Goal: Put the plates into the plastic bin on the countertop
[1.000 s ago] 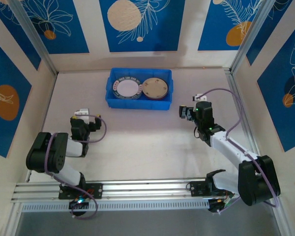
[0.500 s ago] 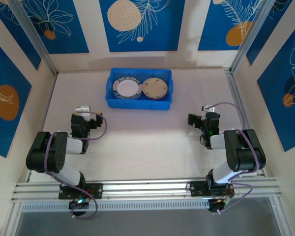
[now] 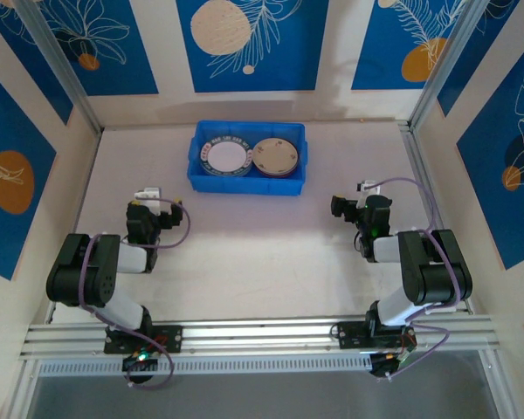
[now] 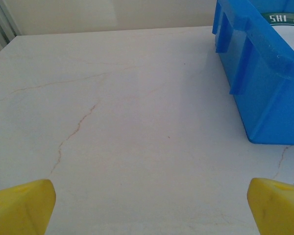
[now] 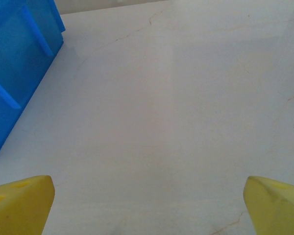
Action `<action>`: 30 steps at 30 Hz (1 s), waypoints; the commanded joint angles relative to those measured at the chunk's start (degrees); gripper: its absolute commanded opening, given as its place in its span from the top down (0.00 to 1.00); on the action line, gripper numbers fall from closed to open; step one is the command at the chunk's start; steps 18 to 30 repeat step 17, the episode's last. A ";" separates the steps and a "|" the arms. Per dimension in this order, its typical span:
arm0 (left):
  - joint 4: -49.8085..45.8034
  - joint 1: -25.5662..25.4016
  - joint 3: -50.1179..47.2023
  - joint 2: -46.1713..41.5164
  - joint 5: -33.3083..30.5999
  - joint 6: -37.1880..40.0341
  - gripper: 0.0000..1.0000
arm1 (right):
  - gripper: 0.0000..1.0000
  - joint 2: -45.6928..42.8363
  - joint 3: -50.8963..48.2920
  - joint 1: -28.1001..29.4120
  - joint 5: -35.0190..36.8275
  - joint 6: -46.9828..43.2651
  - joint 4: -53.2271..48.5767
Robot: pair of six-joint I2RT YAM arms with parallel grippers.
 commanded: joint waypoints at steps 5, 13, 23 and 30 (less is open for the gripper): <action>0.05 -0.33 1.03 -0.15 -0.64 0.77 0.00 | 0.01 -0.64 1.25 -0.27 -1.08 -0.56 1.44; -0.06 -0.33 1.14 -0.07 -0.75 0.77 0.00 | 0.01 -0.42 2.76 -1.73 -8.62 -1.63 -1.32; -0.07 -0.35 1.03 -0.20 -0.76 0.78 0.00 | 0.01 -0.55 2.23 -1.74 -8.70 -1.79 -0.44; -0.07 -0.35 1.03 -0.20 -0.76 0.78 0.00 | 0.01 -0.55 2.23 -1.74 -8.70 -1.79 -0.44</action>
